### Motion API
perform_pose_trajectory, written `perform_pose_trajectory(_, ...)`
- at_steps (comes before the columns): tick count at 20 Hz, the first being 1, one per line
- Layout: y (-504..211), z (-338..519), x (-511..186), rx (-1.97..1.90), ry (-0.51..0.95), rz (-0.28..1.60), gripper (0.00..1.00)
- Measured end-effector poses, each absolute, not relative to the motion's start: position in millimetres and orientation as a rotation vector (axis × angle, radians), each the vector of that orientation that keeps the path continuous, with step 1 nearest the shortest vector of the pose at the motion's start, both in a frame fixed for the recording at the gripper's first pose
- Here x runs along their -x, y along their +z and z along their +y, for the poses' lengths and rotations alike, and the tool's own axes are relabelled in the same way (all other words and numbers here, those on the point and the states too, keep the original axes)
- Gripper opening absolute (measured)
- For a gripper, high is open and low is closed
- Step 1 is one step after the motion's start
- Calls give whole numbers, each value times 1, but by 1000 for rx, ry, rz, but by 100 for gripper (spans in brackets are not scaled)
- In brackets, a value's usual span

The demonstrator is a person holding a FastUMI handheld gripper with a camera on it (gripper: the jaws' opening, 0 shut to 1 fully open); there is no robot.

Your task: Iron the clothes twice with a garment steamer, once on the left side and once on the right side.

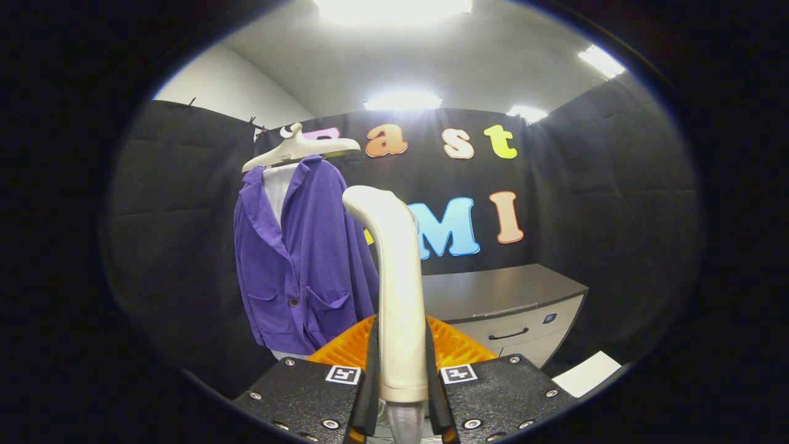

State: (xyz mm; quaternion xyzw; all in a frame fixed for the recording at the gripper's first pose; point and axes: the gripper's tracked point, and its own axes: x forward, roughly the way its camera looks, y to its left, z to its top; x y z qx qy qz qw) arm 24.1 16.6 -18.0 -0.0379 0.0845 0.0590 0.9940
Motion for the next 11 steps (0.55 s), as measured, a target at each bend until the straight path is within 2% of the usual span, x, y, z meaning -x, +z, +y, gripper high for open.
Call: perform_pose_trajectory(11, -42, 9, -14, 81, 153, 205, 33)
